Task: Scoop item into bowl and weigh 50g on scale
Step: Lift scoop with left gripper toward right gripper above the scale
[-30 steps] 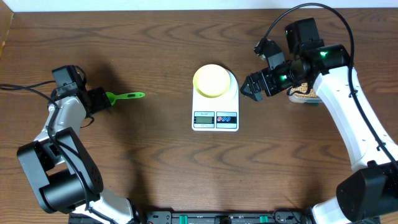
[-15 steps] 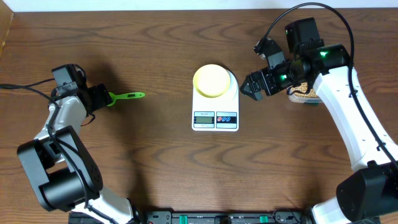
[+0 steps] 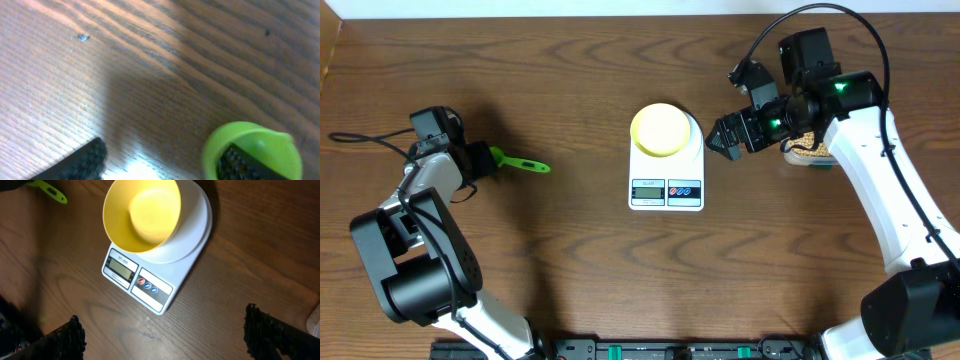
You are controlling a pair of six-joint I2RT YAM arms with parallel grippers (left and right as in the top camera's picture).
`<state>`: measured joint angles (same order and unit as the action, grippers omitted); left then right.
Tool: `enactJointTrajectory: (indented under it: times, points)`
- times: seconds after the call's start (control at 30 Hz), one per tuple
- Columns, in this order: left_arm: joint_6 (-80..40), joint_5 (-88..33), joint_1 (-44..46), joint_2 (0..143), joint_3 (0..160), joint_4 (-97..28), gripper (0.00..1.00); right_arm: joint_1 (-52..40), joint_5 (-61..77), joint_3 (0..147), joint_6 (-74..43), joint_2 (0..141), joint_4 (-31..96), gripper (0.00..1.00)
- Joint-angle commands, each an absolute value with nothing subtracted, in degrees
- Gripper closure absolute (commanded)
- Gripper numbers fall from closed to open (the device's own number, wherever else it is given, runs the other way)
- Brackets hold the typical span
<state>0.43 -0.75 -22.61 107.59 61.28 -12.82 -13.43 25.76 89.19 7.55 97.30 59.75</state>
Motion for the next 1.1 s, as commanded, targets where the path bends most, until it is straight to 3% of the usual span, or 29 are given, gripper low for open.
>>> enactJointTrajectory:
  times: [0.0, 0.2, 0.27, 0.43, 0.77, 1.07]
  points:
    - [1.02, -0.67, -22.65, 108.01, 61.36, -12.73, 0.55, -13.72, 26.52, 90.26, 6.2, 96.23, 59.59, 0.01]
    - [0.99, -0.67, -22.65, 108.01, 61.36, -12.73, 0.87, -13.72, 26.52, 90.26, 5.82, 96.23, 59.61, 0.01]
    - [0.97, -0.67, -22.65, 108.01, 61.36, -12.75, 0.92, -13.72, 26.52, 90.26, 5.8, 96.23, 59.59, 0.01]
    - [-0.08, -2.0, -22.65, 108.01, 61.41, -13.74, 0.93, -13.72, 26.52, 90.24, 4.73, 96.23, 59.27, 0.01]
    - [-12.03, -27.51, -21.54, 97.58, 66.04, -23.75, 0.93, -13.72, 33.23, 90.26, 3.22, 96.23, 53.69, 0.01]
    - [-24.69, -27.16, -8.05, 82.32, 66.04, -23.86, 0.93, -16.93, 47.0, 90.26, -2.81, 96.23, 45.89, 0.04]
